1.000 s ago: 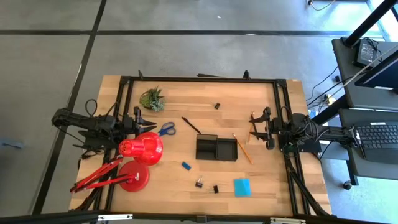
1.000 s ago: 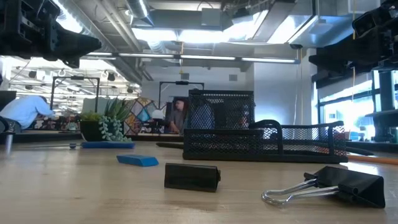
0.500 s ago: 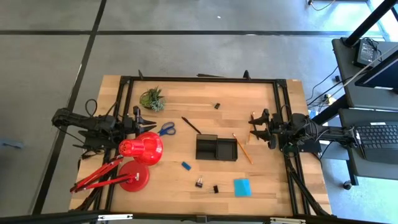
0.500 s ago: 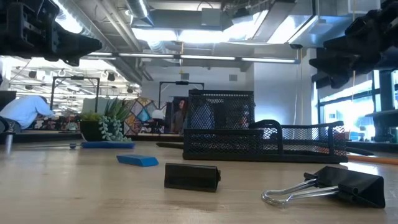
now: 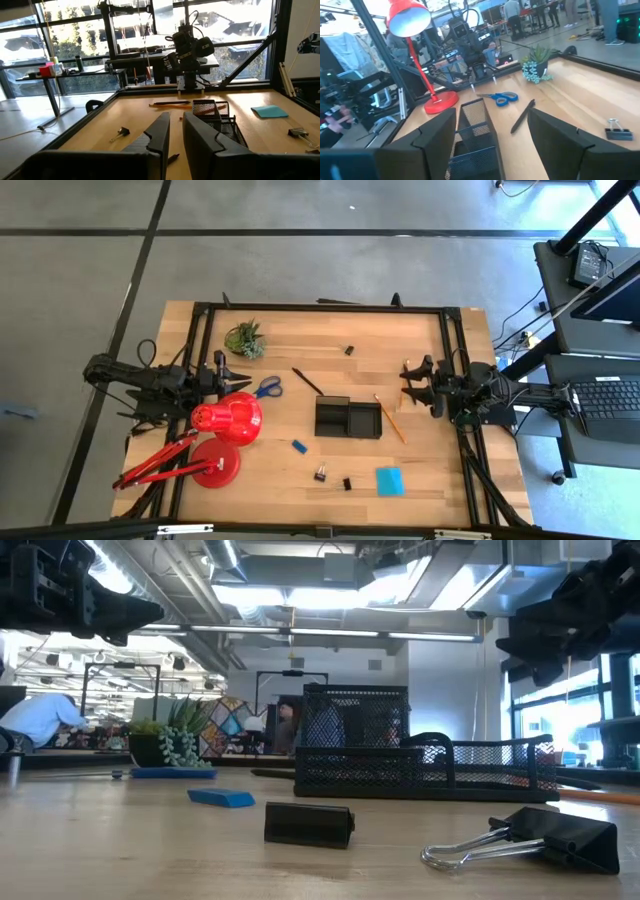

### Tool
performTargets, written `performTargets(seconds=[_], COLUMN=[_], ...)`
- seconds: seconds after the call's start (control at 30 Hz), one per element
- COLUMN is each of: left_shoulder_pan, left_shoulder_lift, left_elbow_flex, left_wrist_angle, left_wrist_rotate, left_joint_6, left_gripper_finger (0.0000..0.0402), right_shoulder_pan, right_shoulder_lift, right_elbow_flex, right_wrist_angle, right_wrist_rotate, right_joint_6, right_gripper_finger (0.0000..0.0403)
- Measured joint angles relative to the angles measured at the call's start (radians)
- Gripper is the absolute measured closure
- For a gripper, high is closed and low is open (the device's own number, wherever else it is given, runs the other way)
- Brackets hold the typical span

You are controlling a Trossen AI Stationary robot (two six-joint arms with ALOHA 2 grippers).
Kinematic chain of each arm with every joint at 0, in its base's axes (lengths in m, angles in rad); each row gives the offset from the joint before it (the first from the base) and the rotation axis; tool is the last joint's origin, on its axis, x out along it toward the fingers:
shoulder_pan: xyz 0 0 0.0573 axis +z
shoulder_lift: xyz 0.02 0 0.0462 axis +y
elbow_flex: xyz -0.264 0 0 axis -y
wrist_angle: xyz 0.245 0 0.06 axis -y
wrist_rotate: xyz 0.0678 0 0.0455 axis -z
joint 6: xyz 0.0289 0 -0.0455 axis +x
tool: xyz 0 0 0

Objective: Pick and place office supplies into organizer
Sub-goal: Put the right black pen into the black desk organizer

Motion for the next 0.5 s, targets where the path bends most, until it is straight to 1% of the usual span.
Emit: performTargets(seconds=[0.17, 0.3, 0.5], left_shoulder_pan=[0.0, 0.0, 0.0], left_shoulder_lift=[0.0, 0.0, 0.0], left_elbow_flex=[0.0, 0.0, 0.0], left_wrist_angle=[0.0, 0.0, 0.0], left_wrist_rotate=[0.0, 0.001, 0.002], left_joint_6=[-0.01, -0.044, -0.052], left_gripper_finger=[0.0354, 0.0354, 0.0354], right_shoulder_pan=[0.0, 0.0, 0.0], right_shoulder_lift=[0.022, 0.087, 0.22], right_elbow_flex=[0.0, 0.024, 0.122], right_wrist_angle=[-0.001, -0.045, -0.193], right_wrist_rotate=[0.033, 0.084, 0.233], right_joint_6=[0.004, 0.036, 0.09], right_gripper_finger=[0.0153, 0.0153, 0.0153])
